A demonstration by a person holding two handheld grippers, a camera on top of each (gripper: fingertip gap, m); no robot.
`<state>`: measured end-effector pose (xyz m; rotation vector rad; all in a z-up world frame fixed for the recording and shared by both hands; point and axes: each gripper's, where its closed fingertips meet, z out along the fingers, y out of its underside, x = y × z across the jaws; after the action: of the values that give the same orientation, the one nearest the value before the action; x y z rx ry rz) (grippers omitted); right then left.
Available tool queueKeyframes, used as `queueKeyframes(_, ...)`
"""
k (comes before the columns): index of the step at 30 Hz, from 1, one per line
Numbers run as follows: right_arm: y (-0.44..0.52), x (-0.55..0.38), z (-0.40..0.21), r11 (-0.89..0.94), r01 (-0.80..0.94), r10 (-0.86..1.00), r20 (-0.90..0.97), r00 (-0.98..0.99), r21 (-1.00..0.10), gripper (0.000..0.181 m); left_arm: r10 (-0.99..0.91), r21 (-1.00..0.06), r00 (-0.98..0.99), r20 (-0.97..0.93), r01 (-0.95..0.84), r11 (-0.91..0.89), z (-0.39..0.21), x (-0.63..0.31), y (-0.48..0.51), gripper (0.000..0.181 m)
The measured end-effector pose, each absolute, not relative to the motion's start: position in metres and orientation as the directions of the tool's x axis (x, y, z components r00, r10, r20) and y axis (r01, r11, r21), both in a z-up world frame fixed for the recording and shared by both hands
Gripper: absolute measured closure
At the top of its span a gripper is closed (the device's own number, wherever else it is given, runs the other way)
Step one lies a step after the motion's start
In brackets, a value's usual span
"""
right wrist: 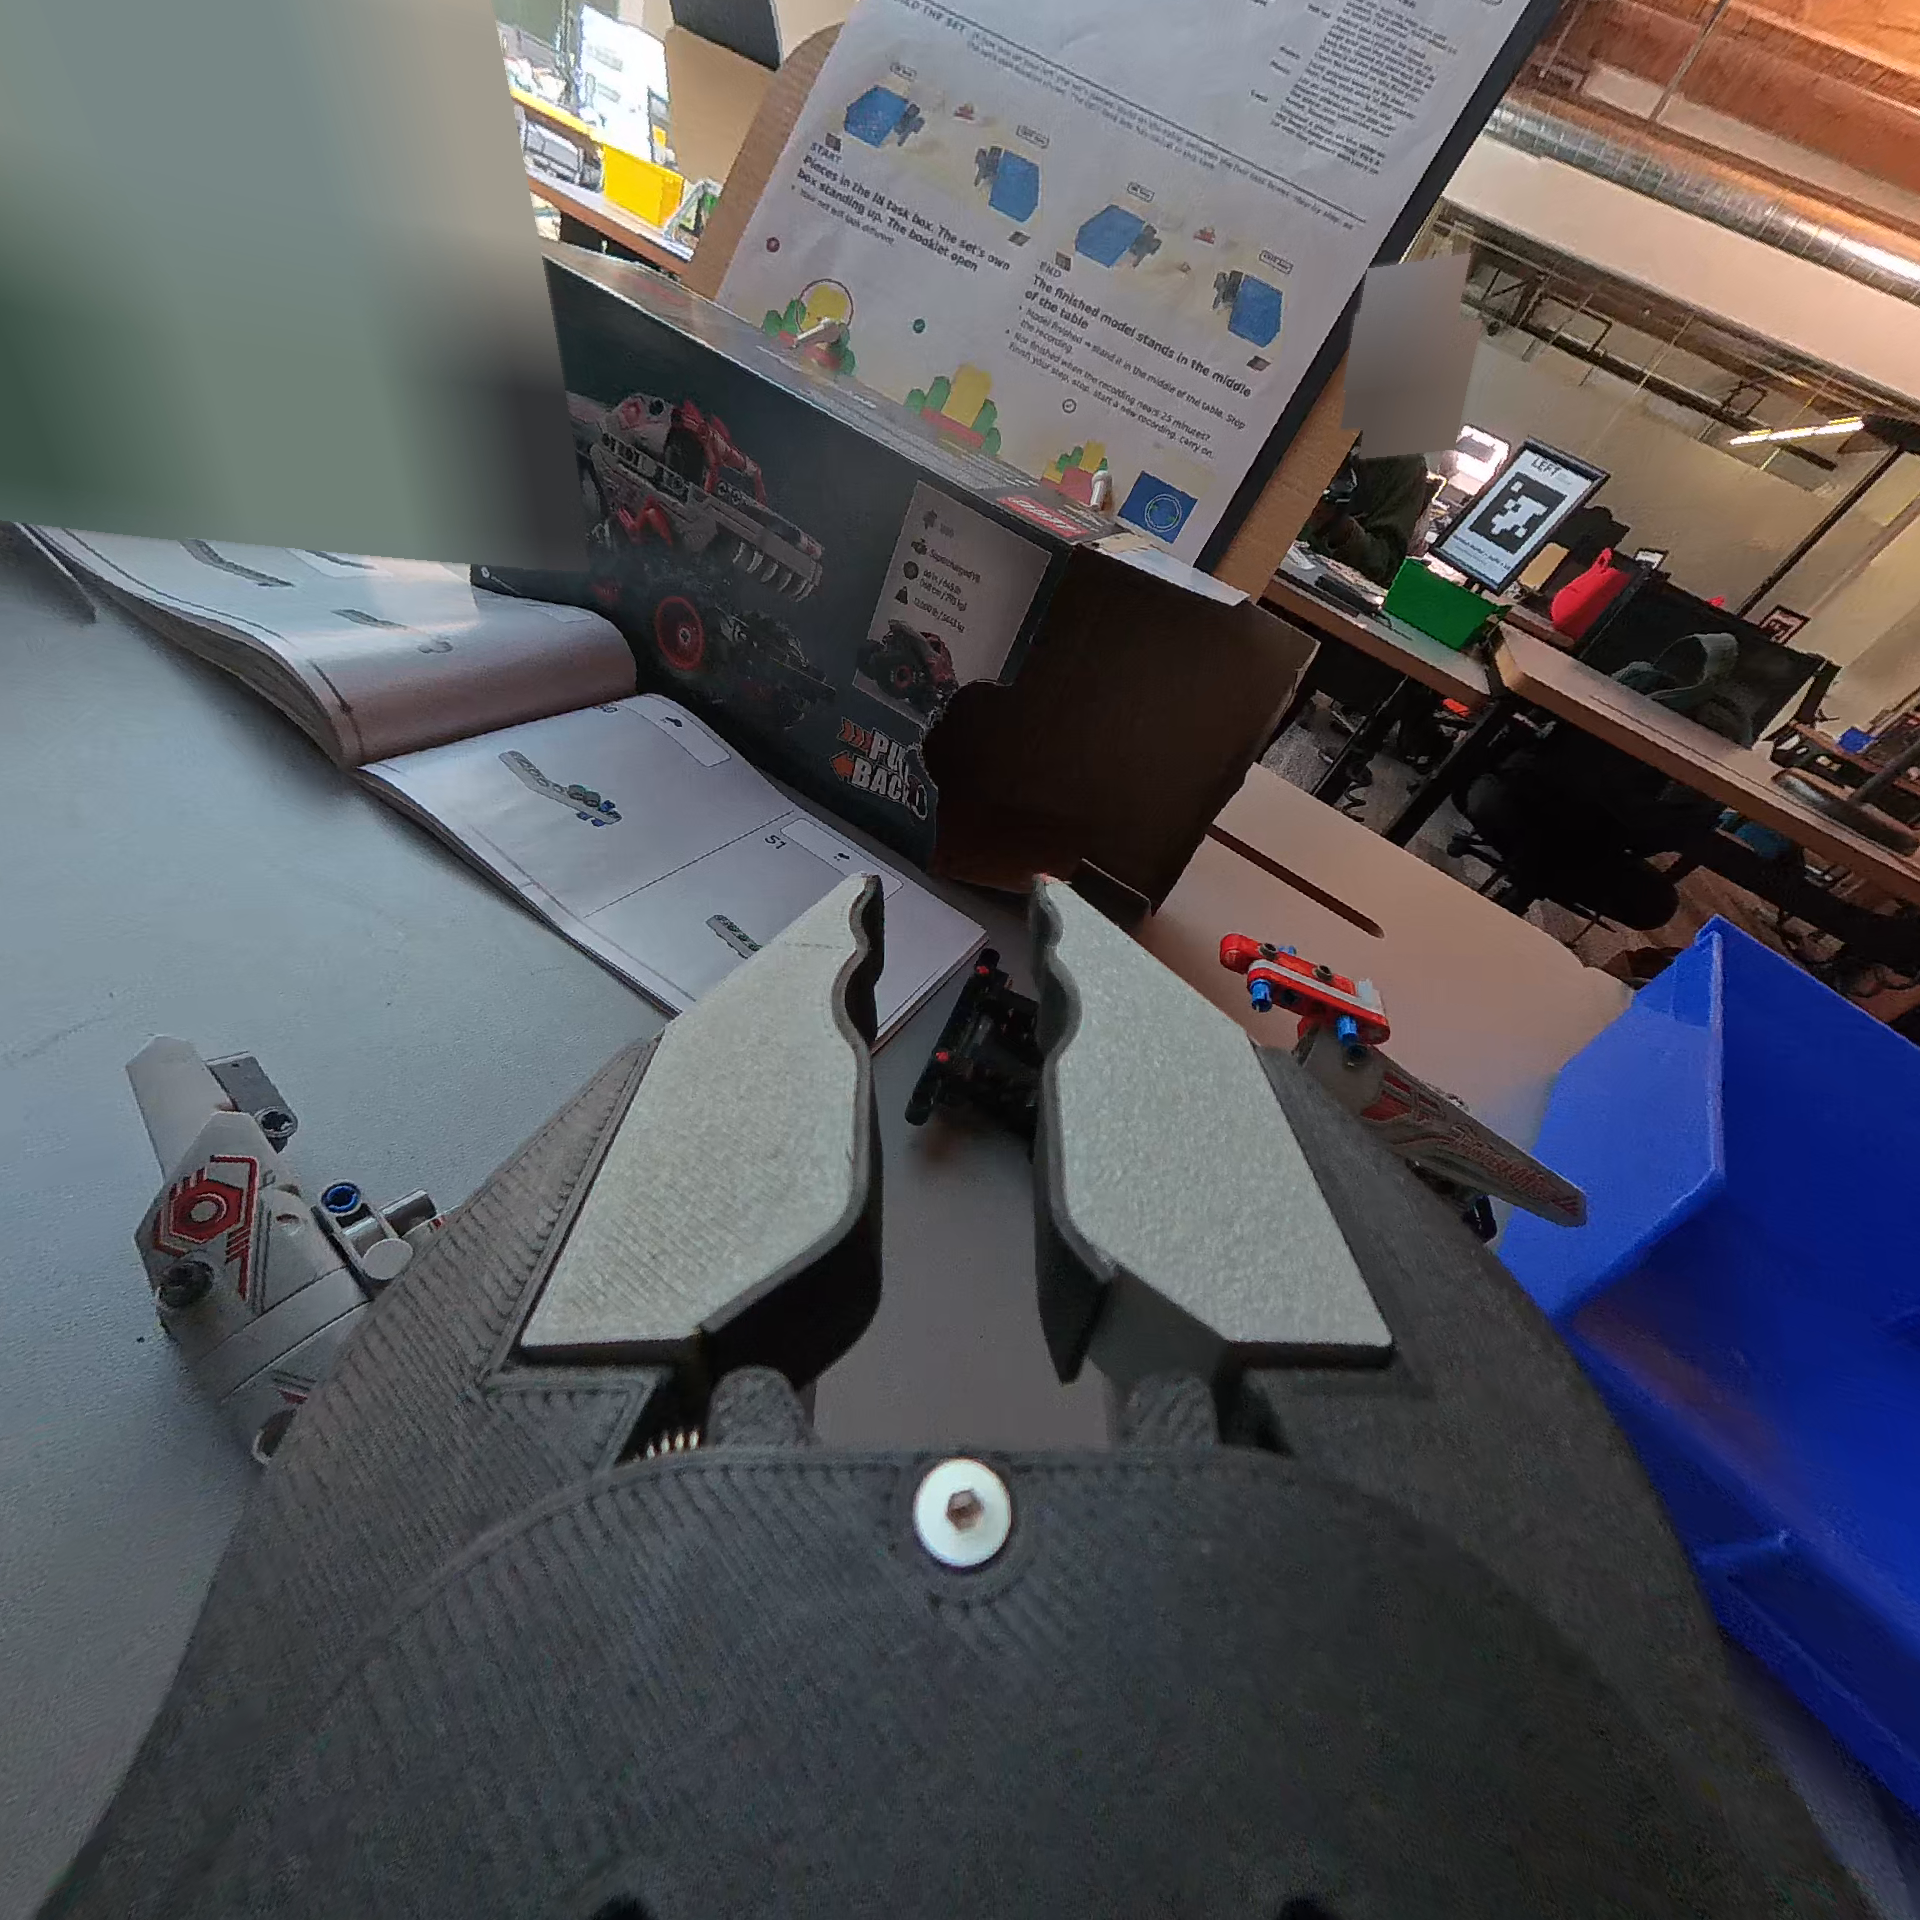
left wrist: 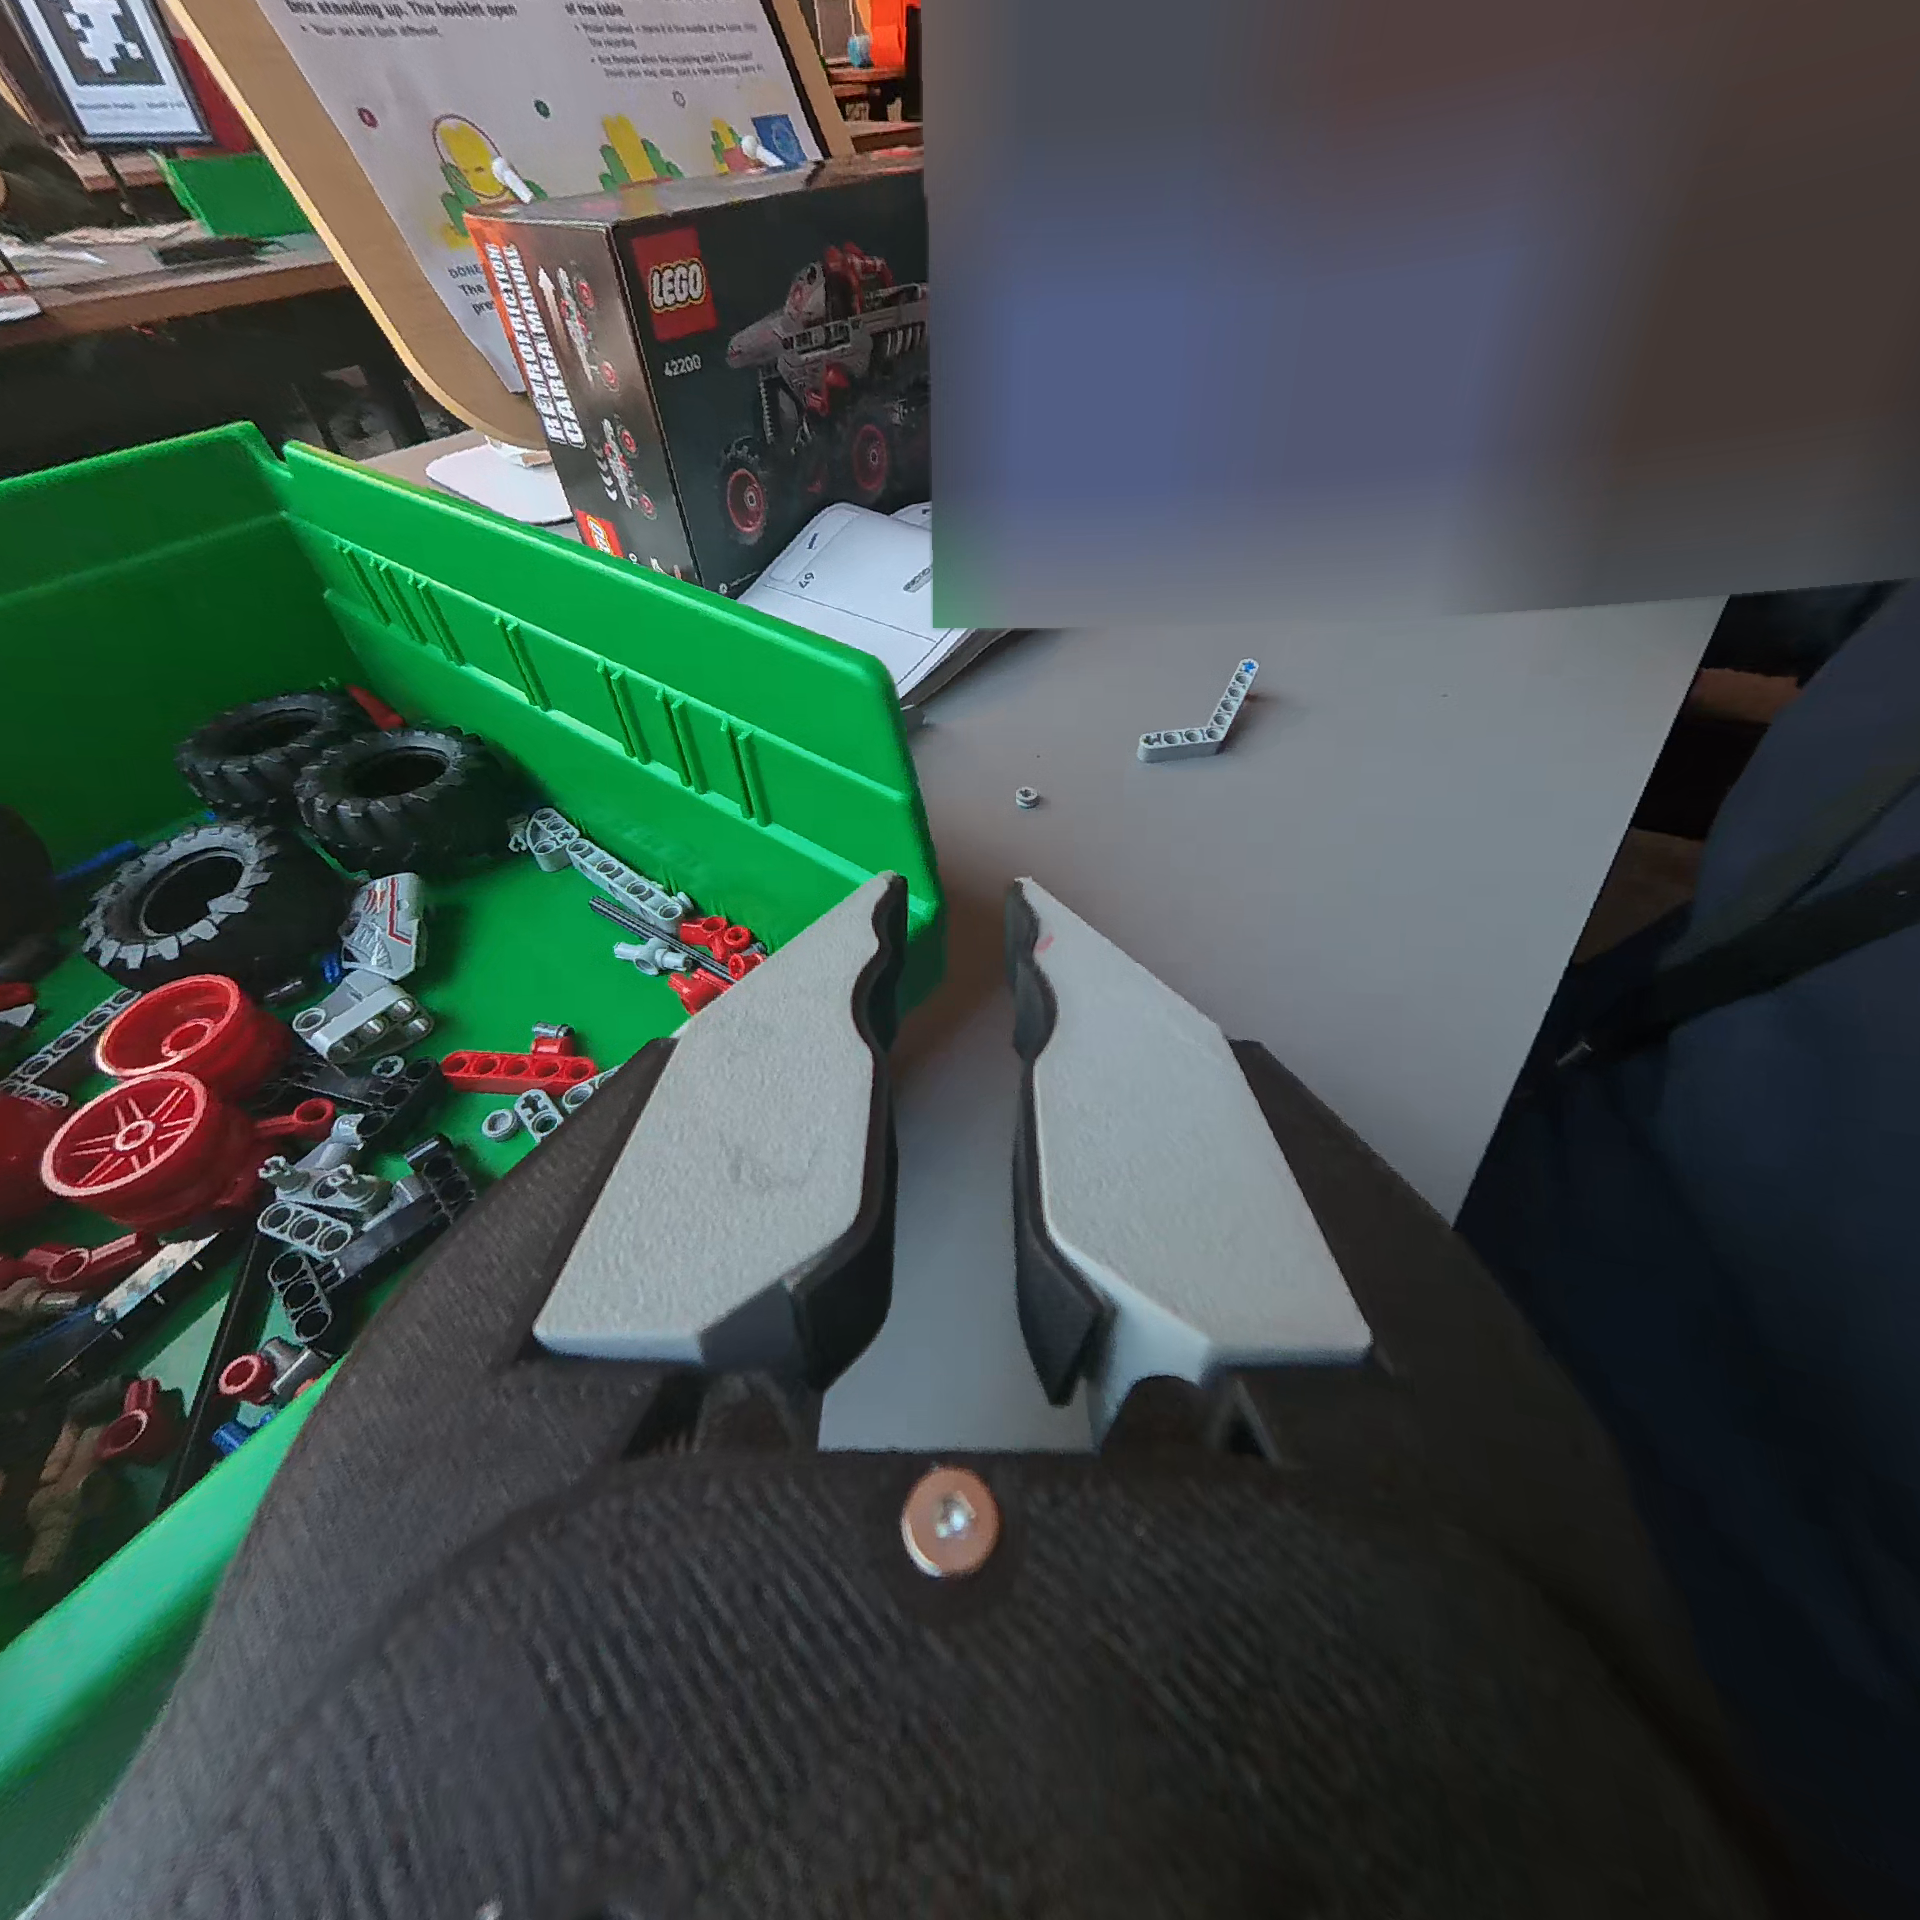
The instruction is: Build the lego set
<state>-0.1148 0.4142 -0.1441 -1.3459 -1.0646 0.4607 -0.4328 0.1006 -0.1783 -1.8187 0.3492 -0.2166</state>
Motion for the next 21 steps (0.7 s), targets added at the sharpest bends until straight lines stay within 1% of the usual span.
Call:
queueKeyframes(8, 0.411, -0.116, -0.144, 0.242, 0.295, 0.8, 0.362, 0.479, -0.925, 0.157, -0.335, -0.962, 0.94, -0.058, -0.142, -0.234, -0.178, -0.433, 0.101, 0.166)
queueKeyframes(13, 0.412, -0.116, -0.146, 0.237, 0.305, 0.798, 0.364, 0.481, -0.923, 0.158, -0.311, -0.971, 0.949, -0.048, -0.117, -0.209, -0.173, -0.438, 0.1, 0.167)
queueKeyframes(17, 0.411, -0.115, -0.144, 0.243, 0.299, 0.794, 0.366, 0.485, -0.923, 0.158, -0.246, -0.982, 0.969, -0.018, -0.063, -0.178, -0.165, -0.452, 0.092, 0.178)
queueKeyframes(18, 0.411, -0.115, -0.144, 0.244, 0.298, 0.793, 0.367, 0.486, -0.923, 0.158, -0.217, -0.98, 0.976, -0.004, -0.046, -0.192, -0.164, -0.461, 0.09, 0.181)
queueKeyframes(21, 0.41, -0.114, -0.143, 0.25, 0.295, 0.792, 0.37, 0.486, -0.922, 0.159, -0.076, -0.965, 0.997, 0.005, -0.015, -0.263, -0.154, -0.502, 0.08, 0.181)
